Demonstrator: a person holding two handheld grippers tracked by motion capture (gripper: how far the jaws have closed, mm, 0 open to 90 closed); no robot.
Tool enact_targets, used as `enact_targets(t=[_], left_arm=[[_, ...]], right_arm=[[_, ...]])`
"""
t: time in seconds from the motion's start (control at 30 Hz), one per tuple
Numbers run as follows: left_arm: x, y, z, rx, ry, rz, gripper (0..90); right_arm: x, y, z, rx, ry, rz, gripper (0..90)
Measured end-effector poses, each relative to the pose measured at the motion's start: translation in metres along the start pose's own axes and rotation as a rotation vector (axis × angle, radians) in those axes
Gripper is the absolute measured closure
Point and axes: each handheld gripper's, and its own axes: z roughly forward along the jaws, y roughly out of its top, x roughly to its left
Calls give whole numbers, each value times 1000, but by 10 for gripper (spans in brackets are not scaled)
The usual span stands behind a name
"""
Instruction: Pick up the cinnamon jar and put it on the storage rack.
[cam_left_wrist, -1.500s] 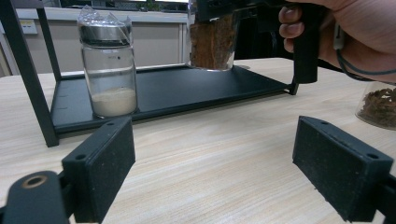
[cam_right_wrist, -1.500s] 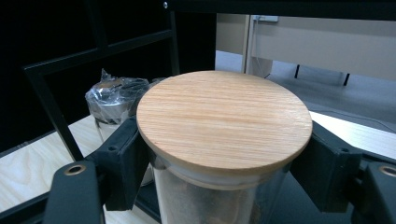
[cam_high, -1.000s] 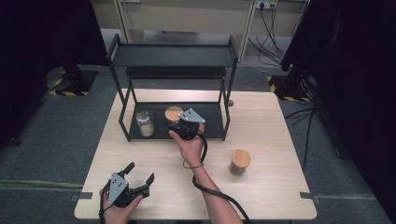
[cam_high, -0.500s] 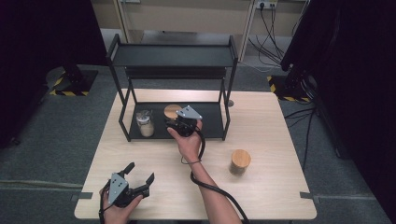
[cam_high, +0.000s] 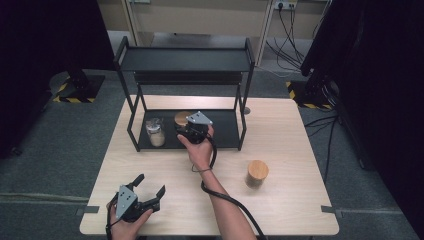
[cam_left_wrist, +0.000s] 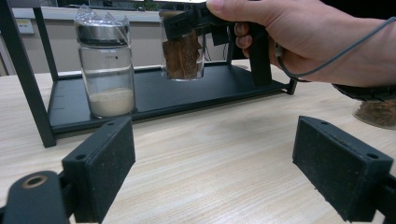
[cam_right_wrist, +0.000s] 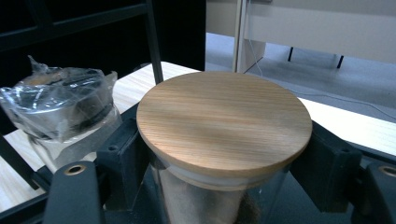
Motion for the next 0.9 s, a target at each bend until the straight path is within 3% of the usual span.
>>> enact_targets(t=[0.9], left_arm=[[0, 0, 0, 1, -2, 4, 127]], right_arm=[[4, -11, 15, 45, -6, -15, 264]])
